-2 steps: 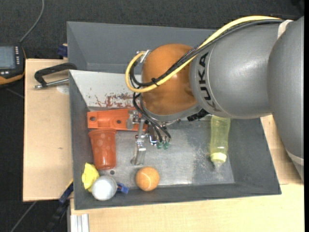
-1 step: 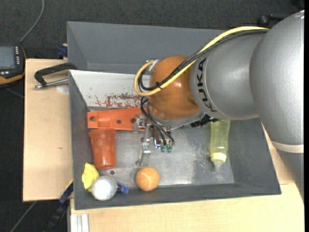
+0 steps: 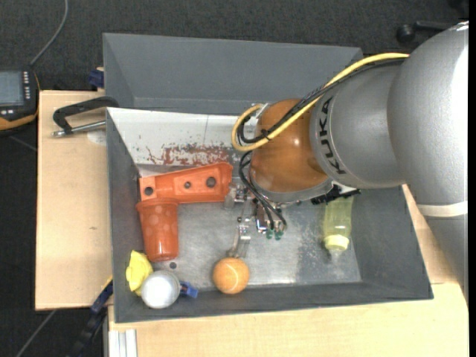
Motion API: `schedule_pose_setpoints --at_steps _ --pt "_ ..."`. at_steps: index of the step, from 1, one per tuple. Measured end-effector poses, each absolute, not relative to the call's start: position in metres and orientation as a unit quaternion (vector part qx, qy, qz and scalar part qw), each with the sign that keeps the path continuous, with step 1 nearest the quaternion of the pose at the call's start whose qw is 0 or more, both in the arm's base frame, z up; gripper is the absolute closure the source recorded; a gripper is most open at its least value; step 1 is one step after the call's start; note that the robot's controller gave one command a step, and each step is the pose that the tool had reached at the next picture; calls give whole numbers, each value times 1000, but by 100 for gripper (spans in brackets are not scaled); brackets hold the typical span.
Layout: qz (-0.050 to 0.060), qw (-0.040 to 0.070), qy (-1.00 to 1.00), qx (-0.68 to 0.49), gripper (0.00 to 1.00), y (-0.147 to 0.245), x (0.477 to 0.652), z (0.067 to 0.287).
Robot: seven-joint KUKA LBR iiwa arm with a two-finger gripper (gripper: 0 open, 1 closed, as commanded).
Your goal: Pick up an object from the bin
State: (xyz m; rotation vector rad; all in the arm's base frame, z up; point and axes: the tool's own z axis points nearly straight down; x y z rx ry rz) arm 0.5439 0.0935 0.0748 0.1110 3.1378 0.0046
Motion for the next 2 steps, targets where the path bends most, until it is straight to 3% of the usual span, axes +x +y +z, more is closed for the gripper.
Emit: schedule_pose_setpoints --at_steps 1,2 --pt "3 1 998 62 0 82 541 86" --pt "3 1 1000 -1 0 63 536 83"
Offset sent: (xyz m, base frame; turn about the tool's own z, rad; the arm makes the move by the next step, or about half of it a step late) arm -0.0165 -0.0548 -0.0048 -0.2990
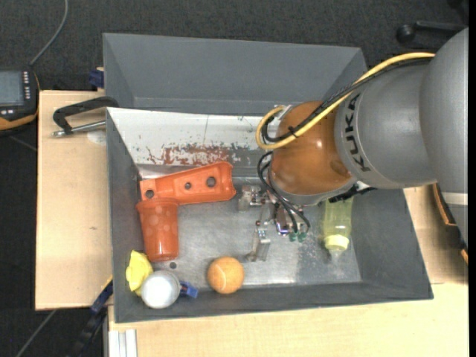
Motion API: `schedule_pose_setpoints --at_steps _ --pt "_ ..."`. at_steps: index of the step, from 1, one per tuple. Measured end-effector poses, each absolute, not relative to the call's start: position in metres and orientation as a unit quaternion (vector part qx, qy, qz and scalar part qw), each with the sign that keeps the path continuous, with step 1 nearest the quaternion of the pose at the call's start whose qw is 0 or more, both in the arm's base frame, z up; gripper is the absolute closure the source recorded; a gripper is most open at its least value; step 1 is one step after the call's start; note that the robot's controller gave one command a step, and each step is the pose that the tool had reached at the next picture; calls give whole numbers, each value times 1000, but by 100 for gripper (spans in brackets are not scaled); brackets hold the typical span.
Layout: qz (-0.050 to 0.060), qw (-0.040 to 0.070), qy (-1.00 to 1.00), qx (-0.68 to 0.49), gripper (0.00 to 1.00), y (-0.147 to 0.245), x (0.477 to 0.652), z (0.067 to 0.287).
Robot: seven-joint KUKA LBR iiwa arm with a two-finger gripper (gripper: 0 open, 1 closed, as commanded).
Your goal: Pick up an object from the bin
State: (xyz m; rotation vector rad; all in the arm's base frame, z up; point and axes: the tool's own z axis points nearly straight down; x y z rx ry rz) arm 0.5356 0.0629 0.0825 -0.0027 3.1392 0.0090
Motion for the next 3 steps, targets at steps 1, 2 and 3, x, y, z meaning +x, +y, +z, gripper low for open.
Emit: schedule_pose_setpoints --at_steps 1,2,3 --pt "2 1 998 -61 0 56 532 80" --pt "4 4 997 -80 0 81 552 74" --pt "4 4 997 -75 0 104 594 94"
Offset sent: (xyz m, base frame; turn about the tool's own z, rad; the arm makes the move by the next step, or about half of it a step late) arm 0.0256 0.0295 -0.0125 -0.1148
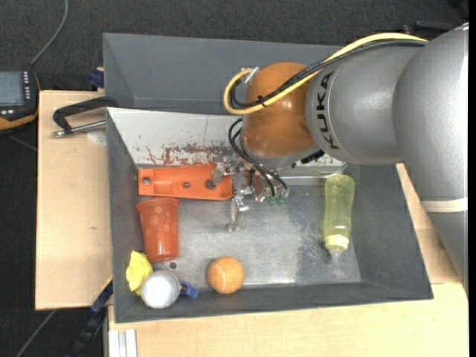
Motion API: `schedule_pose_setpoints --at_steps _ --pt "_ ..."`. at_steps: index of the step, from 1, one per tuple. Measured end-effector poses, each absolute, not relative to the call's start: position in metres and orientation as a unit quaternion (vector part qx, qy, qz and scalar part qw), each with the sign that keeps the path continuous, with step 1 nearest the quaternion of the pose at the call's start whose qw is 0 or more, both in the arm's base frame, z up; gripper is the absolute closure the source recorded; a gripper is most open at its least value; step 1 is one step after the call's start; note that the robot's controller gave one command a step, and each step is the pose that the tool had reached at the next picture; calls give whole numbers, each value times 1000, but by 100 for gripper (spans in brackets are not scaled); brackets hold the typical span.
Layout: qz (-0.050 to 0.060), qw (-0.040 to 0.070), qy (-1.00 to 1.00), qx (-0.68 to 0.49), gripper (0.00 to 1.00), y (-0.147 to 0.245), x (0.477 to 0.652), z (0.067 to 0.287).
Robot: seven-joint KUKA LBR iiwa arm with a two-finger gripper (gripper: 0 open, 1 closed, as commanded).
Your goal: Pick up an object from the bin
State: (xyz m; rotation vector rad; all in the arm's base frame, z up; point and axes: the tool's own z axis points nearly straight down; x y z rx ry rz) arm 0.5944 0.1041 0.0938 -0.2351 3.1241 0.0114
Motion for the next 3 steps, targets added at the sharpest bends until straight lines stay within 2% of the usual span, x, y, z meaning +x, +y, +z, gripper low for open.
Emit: schedule_pose_setpoints --at_steps 1,2,3 --pt "4 5 997 -72 0 98 597 81" --pt "5 6 1000 25 0 112 598 75" --pt "7 8 999 42 100 155 602 80"
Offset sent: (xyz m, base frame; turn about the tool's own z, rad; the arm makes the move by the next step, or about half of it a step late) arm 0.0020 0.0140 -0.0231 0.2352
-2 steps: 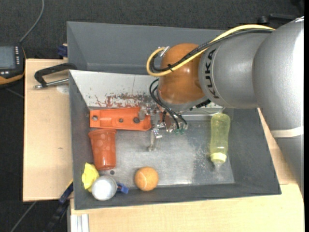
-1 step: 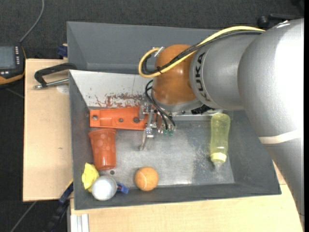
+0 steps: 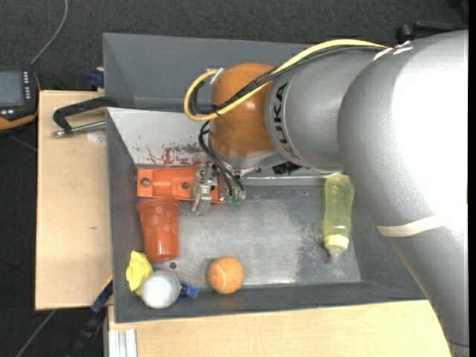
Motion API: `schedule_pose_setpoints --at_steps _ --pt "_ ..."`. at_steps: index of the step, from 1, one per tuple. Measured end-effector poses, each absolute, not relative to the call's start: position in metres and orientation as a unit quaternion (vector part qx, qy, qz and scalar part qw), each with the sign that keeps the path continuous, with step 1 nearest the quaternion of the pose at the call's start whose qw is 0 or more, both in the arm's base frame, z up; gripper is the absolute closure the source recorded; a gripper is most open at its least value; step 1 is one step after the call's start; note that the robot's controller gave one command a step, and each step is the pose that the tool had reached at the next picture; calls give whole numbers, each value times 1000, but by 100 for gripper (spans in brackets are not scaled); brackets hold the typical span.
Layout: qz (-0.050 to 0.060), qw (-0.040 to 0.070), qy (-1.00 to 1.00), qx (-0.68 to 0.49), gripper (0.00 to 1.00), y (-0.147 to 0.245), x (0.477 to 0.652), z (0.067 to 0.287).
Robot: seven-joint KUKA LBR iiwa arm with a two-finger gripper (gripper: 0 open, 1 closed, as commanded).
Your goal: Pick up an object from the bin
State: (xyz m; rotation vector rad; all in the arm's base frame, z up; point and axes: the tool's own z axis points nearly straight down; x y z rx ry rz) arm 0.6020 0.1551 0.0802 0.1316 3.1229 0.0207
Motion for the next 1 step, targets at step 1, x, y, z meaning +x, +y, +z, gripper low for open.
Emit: schedule_pose_setpoints --at_steps 1 --pt "7 8 999 42 100 155 602 80"
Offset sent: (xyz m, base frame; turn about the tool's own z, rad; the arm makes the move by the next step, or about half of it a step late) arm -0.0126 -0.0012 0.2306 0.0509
